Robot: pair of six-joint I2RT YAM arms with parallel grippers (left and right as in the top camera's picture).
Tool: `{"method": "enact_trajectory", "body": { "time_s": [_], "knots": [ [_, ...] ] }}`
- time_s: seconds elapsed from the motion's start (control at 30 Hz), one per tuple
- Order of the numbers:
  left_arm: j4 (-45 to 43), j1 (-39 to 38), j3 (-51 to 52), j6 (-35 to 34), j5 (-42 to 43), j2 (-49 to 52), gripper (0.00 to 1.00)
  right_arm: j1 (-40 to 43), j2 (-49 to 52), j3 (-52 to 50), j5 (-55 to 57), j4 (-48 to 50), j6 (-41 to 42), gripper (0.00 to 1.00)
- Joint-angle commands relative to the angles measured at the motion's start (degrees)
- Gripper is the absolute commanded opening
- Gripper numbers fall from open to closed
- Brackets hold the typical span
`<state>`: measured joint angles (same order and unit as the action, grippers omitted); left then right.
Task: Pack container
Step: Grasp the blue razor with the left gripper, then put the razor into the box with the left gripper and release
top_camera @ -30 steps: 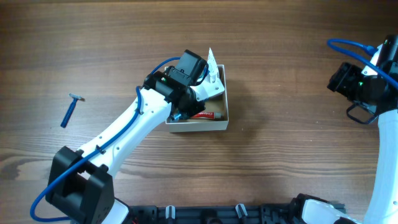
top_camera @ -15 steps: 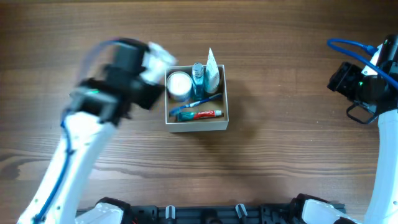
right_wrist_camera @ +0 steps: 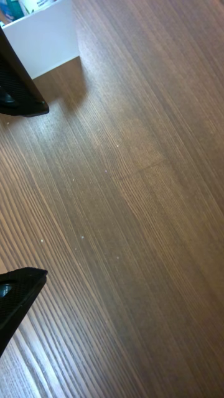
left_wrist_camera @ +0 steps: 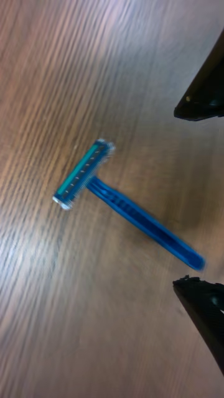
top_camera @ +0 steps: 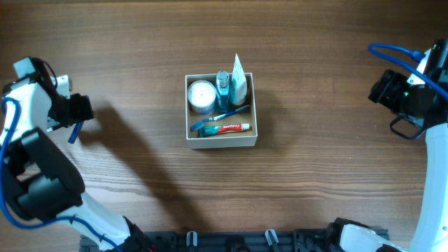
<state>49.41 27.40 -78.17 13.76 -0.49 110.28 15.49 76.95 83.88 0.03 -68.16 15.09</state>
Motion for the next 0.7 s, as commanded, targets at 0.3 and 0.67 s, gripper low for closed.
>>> {"method": "enact_trajectory", "body": {
  "time_s": [0.3,0.67],
  "knots": [
    [-2.64,0.15,0.39,-0.76,1.57,7.65,0.65,0.17,0.52,-0.26,-0.07,0.15,-0.59,0.78],
    [-0.74,0.13,0.39,-1.01,5.25,7.82,0.06,0.17,0.52,-0.26,-0.07,0.13,-0.59,0.78]
  ]
}}
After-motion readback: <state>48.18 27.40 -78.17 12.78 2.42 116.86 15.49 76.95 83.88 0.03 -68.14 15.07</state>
